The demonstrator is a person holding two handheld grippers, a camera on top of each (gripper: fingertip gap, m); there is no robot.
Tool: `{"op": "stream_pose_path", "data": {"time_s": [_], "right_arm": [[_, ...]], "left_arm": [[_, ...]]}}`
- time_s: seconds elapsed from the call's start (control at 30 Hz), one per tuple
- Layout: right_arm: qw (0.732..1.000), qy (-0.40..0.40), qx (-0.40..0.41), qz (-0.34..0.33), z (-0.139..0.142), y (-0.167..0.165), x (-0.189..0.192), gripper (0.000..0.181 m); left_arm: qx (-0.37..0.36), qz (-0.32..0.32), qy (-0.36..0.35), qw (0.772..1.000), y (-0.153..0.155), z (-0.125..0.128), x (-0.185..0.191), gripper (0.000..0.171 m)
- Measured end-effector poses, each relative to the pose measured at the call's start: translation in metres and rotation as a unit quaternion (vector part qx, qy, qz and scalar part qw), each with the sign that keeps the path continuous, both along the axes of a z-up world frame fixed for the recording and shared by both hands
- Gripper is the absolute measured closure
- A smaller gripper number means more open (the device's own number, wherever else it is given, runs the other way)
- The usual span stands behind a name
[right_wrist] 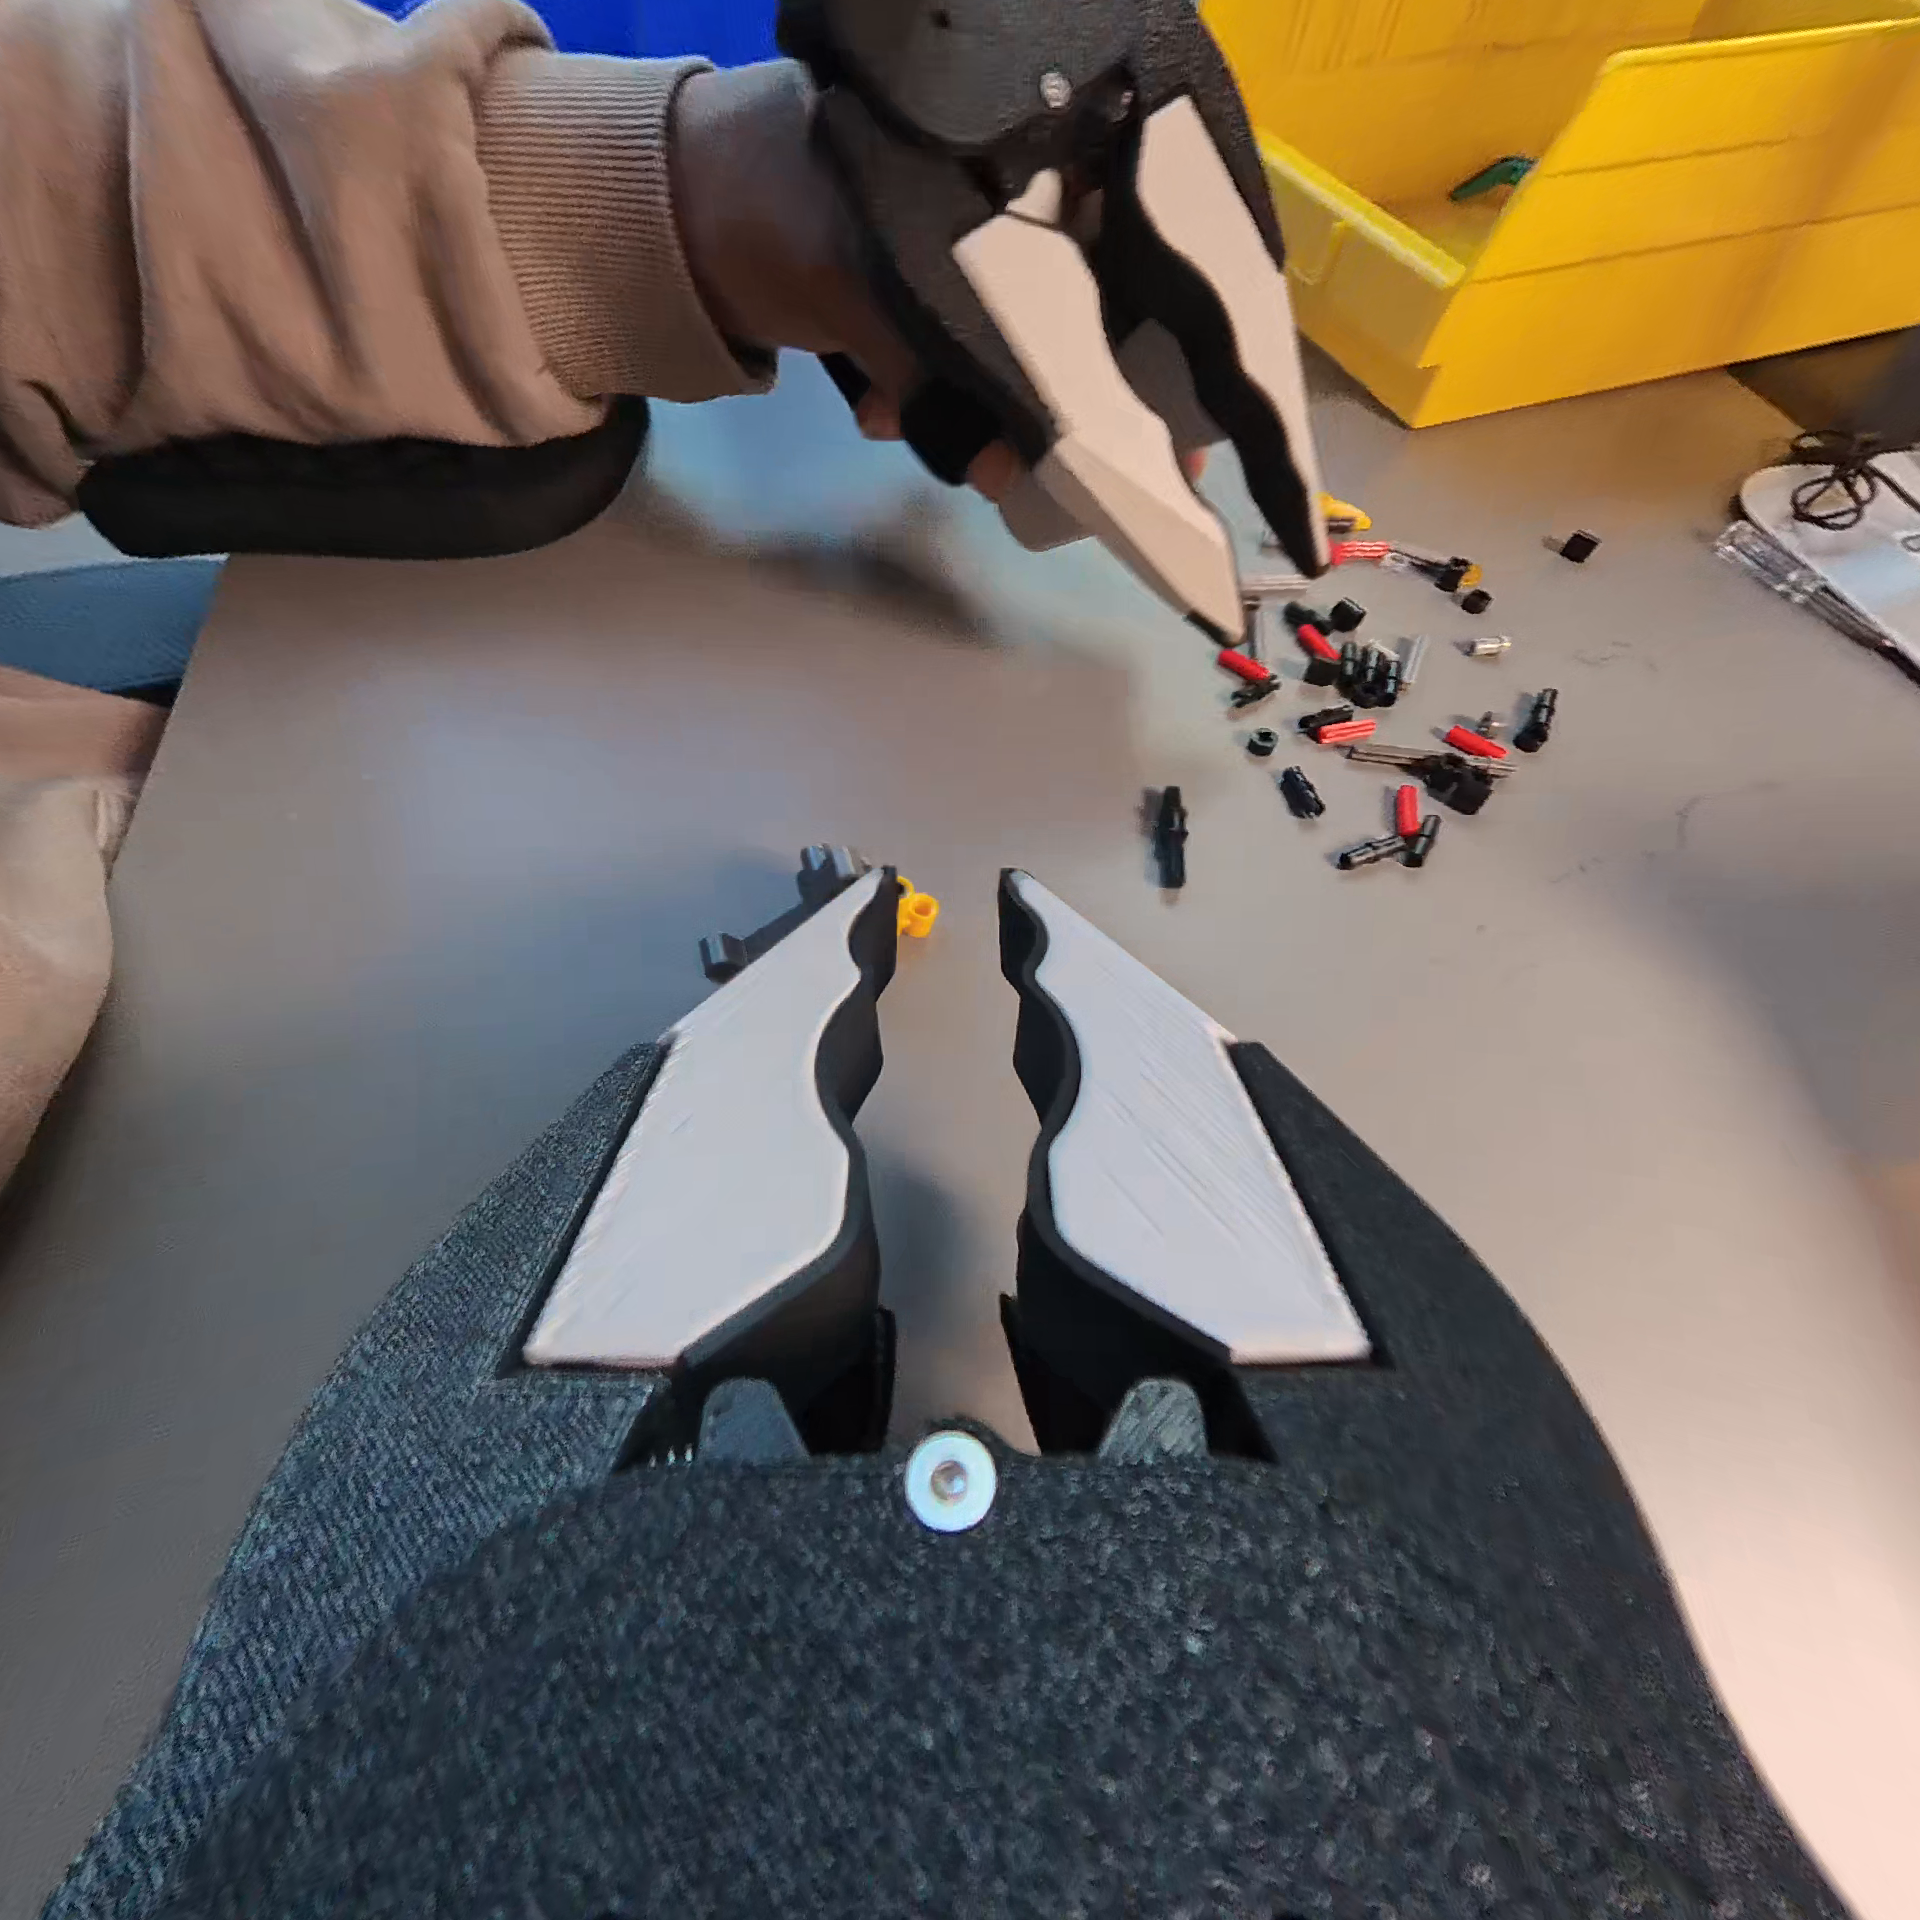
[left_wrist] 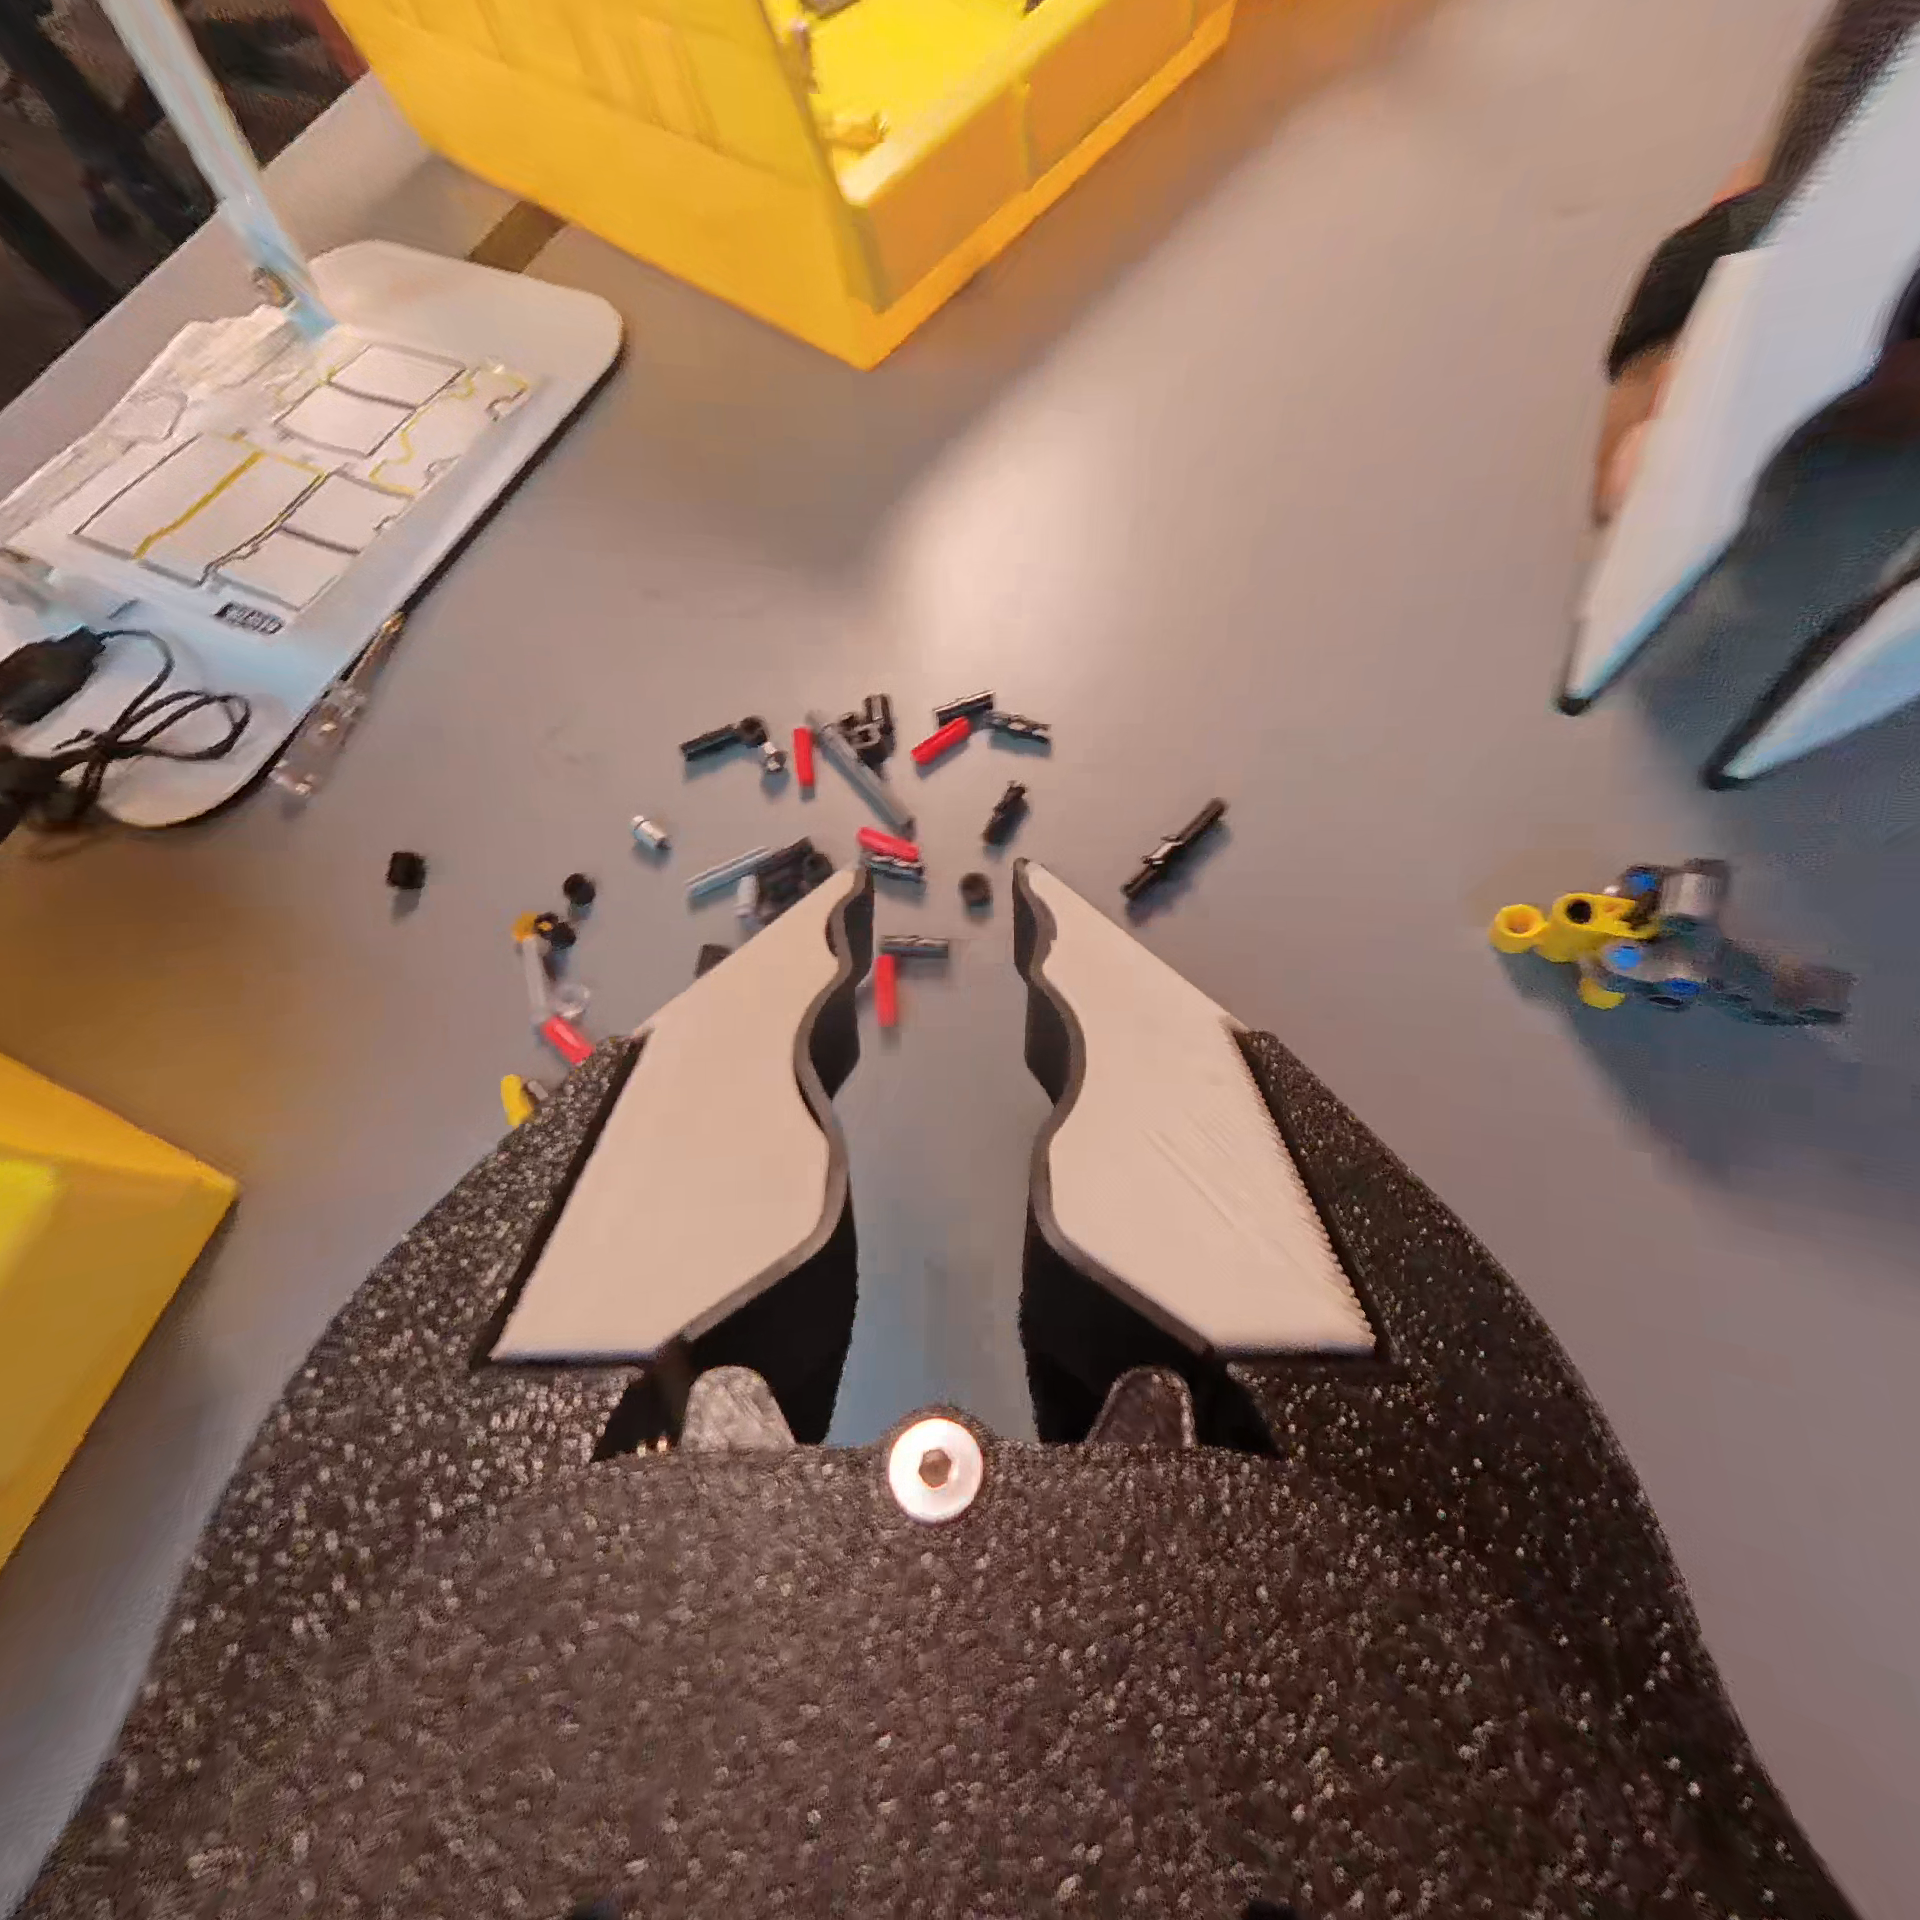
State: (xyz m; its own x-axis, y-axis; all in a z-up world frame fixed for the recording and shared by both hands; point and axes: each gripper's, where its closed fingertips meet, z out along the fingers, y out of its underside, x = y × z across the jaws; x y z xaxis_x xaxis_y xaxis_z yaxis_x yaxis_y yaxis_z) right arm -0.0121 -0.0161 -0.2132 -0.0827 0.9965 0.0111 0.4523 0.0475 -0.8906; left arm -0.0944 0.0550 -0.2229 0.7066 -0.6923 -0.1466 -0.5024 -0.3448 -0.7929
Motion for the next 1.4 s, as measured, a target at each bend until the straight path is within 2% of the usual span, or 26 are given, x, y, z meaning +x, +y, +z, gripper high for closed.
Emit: {"op": "stream_pose_path", "data": {"time_s": [0.1,0.23,0.3,0.37,0.43,0.57,0.73,0.83,0.97,1.23,1.33,1.4], "right_arm": [[1.0,-0.006,0.001,-0.015,-0.002,0.008,-0.002,0.164],[1.0,-0.014,0.012,-0.017,-0.005,0.009,-0.005,0.164],[1.0,-0.011,0.016,-0.023,-0.004,0.01,-0.004,0.164],[0.999,-0.005,0.016,-0.035,-0.002,0.015,-0.004,0.164],[0.998,0.002,0.026,-0.05,0.0,0.022,-0.003,0.164],[0.995,0.036,0.074,-0.064,0.011,0.032,0.0,0.164],[0.992,0.078,0.097,-0.001,0.024,0.007,-0.004,0.172],[0.989,0.089,0.121,0.005,0.028,0.003,-0.004,0.176],[0.988,0.101,0.12,0.007,0.034,0.002,-0.002,0.171],[0.989,0.098,0.108,0.023,0.033,-0.002,-0.002,0.179],[0.991,0.1,0.085,0.032,0.033,-0.006,-0.001,0.179],[0.992,0.102,0.069,0.04,0.034,-0.01,-0.001,0.179]], "left_arm": [[-0.013,-0.054,0.016,0.998,-0.014,-0.013,0.024,0.147],[-0.04,-0.085,0.063,0.994,-0.017,-0.033,0.033,0.154],[-0.054,-0.096,0.053,0.993,-0.02,-0.034,0.037,0.165],[-0.055,-0.101,0.054,0.992,-0.022,-0.033,0.038,0.166],[-0.036,-0.115,0.032,0.992,-0.027,-0.023,0.045,0.166],[0.034,-0.174,-0.019,0.984,-0.051,0.014,0.069,0.166],[0.08,-0.204,-0.026,0.975,-0.069,0.032,0.083,0.166],[0.085,-0.203,-0.024,0.975,-0.071,0.034,0.081,0.166],[0.084,-0.2,-0.012,0.976,-0.071,0.029,0.077,0.166],[0.088,-0.209,-0.03,0.974,-0.075,0.034,0.082,0.166],[0.103,-0.22,-0.031,0.97,-0.08,0.039,0.085,0.154],[0.102,-0.229,-0.019,0.968,-0.084,0.038,0.088,0.163]]}}
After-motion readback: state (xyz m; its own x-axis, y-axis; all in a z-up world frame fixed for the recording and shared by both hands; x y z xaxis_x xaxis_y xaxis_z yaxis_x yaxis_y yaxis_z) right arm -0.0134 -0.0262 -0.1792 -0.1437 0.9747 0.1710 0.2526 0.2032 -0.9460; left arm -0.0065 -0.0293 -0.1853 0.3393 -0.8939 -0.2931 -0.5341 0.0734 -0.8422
